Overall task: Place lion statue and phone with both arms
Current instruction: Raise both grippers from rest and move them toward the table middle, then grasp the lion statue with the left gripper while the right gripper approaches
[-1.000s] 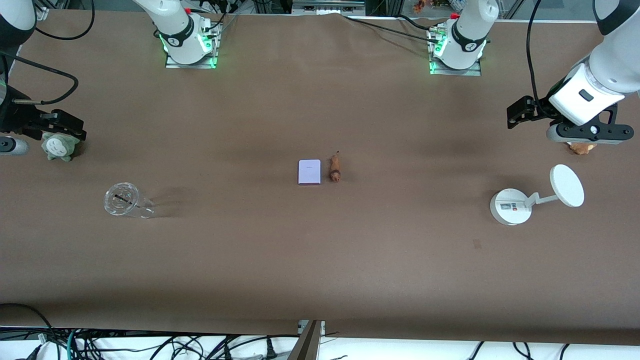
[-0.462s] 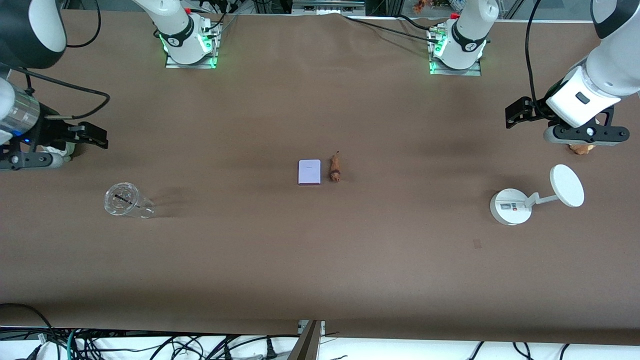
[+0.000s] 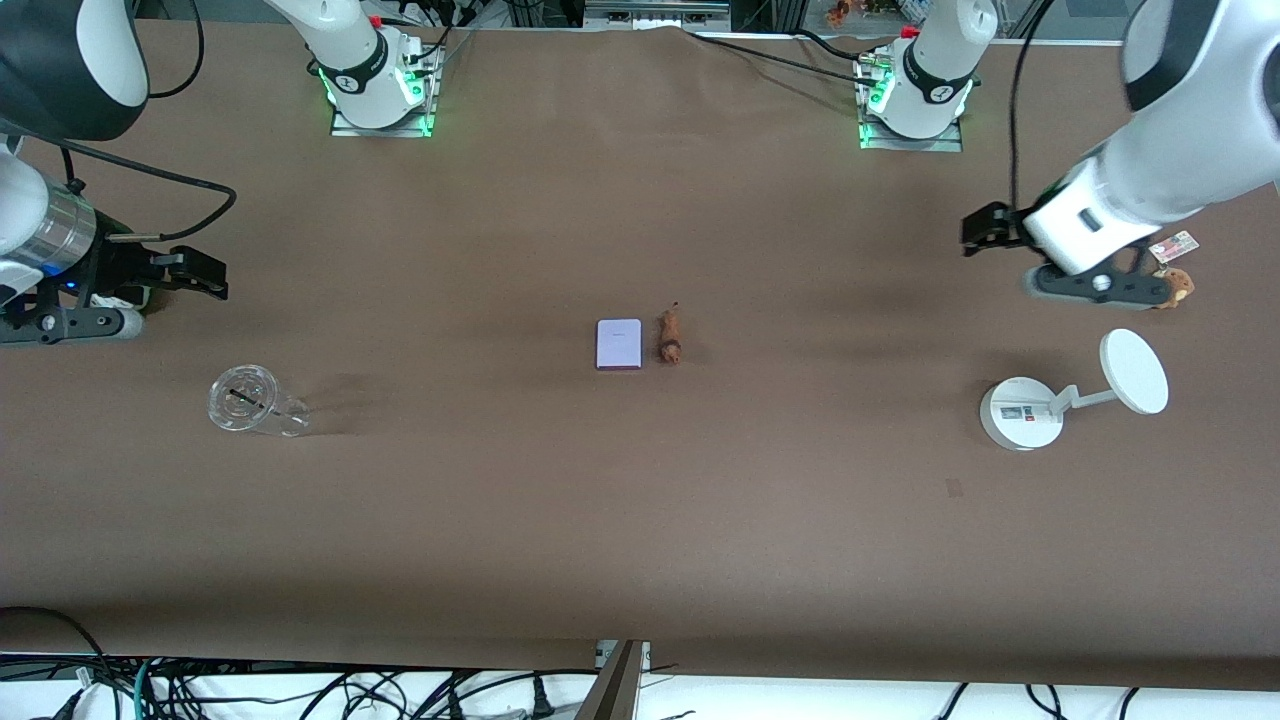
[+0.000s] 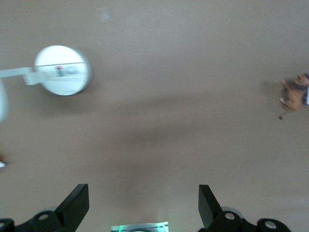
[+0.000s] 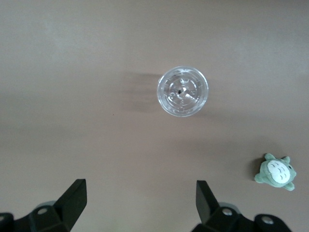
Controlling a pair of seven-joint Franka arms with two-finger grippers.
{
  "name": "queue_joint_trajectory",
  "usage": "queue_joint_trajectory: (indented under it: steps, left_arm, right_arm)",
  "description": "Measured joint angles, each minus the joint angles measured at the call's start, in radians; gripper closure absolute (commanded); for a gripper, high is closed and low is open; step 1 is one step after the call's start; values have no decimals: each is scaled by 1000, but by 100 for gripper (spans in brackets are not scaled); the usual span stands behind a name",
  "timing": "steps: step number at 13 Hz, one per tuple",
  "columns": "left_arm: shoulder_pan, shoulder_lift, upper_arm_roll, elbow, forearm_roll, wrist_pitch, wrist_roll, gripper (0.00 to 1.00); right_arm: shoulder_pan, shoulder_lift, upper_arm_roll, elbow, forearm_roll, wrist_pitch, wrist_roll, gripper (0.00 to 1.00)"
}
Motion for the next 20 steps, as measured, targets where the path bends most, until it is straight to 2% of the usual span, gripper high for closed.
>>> queue_joint_trajectory:
  steps: [4, 8, 12, 16, 19, 20]
  left_arm:
    - [-13, 129, -102, -4, -19, 147, -72, 0]
    - [-45, 266, -232, -6, -20, 371, -307, 0]
    - [-188, 416, -244, -8, -20, 603, -494, 0]
    - [-266, 524, -241, -9, 27, 740, -558, 0]
    - [-296, 584, -241, -9, 62, 836, -622, 0]
    - [-305, 598, -240, -9, 67, 849, -627, 7]
  right_arm:
    - [56, 45, 2, 0, 0, 0, 0, 0]
    - [70, 102, 2, 0, 0, 55, 12, 0]
    - [97, 168, 3, 0, 1, 152, 84, 0]
    - [133, 238, 3, 0, 6, 221, 135, 0]
    - [134, 271, 2, 0, 88, 236, 137, 0]
    - [134, 280, 2, 0, 102, 250, 137, 0]
